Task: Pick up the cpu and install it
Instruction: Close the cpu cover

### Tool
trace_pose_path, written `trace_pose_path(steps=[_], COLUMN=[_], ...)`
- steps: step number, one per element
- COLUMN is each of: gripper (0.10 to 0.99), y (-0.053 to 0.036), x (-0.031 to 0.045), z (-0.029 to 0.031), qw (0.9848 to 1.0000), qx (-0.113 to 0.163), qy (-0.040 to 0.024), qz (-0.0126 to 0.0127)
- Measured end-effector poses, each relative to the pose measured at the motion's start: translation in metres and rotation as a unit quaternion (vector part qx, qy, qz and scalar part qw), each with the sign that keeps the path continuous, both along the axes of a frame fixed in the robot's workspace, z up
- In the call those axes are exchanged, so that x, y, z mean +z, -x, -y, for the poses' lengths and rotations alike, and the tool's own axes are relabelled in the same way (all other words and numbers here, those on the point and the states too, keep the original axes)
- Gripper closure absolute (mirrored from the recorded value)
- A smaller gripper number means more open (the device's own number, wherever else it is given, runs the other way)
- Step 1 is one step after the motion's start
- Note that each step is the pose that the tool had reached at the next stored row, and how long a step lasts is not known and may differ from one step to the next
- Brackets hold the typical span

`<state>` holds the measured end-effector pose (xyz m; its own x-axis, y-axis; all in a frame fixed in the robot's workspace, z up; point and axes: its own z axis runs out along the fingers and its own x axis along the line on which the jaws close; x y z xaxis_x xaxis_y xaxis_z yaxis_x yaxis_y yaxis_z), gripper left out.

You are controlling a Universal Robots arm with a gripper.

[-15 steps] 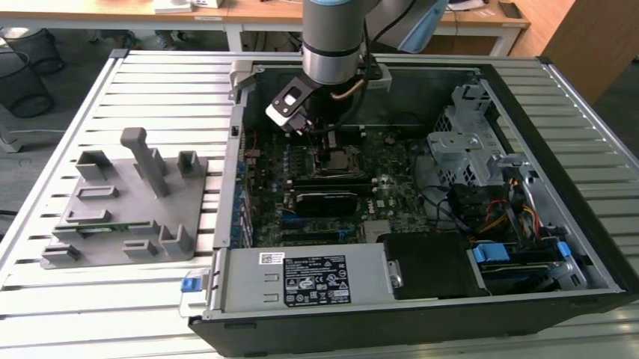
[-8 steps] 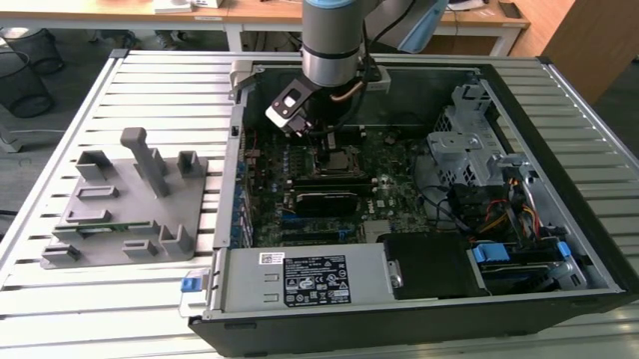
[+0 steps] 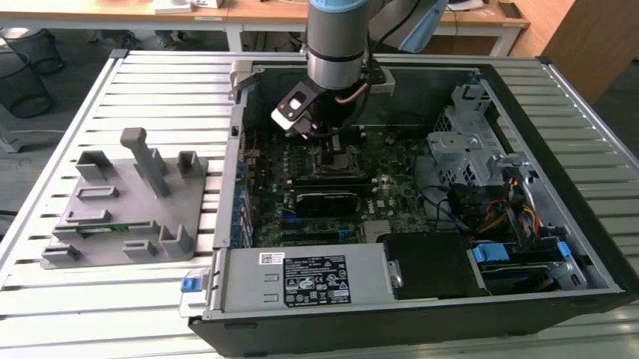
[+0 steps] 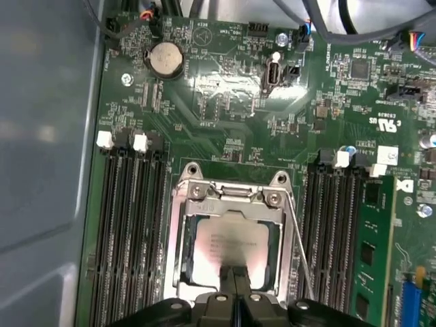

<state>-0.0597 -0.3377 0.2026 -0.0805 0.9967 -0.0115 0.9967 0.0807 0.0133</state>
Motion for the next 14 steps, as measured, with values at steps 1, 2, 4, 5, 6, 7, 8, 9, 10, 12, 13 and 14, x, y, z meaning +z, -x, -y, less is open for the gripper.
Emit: trace_pose_path(steps=[1,2,4,5,6,7,8,9,10,12,13,14], gripper=[0.98,0.98,0.98,0.98,0.98,0.98,0.98,0.98,0.98,0.98,0.98,0.98], y=[0.0,0.0,0.0,-0.0001,-0.0005,-0.0008,-0.0009,-0.0009,-0.0009,-0.0037,-0.0065,-0.0091], x=[0.0021,0.0042,0.0098,0.0273,0.0273,0.0273,0.0273,0.0273,0.0273,0.0273,0.0273,0.0273], z=[0.0,0.0,0.0,-0.0001,-0.0001,0.0,-0.0001,-0.0001,-0.0001,-0.0004,-0.0006,-0.0008], qw=[1.0,1.0,1.0,1.0,1.0,1.0,1.0,1.0,1.0,1.0,1.0,1.0], qx=[0.0,0.0,0.0,0.0,0.0,0.0,0.0,0.0,0.0,0.0,0.0,0.0], qy=[0.0,0.0,0.0001,-0.0001,-0.0001,0.0,0.0,0.0,0.0001,0.0001,0.0001,0.0001], qz=[0.0,0.0,0.0,0.0001,0.0,0.0,0.0,0.0,0.0,0.0,0.0,0.0])
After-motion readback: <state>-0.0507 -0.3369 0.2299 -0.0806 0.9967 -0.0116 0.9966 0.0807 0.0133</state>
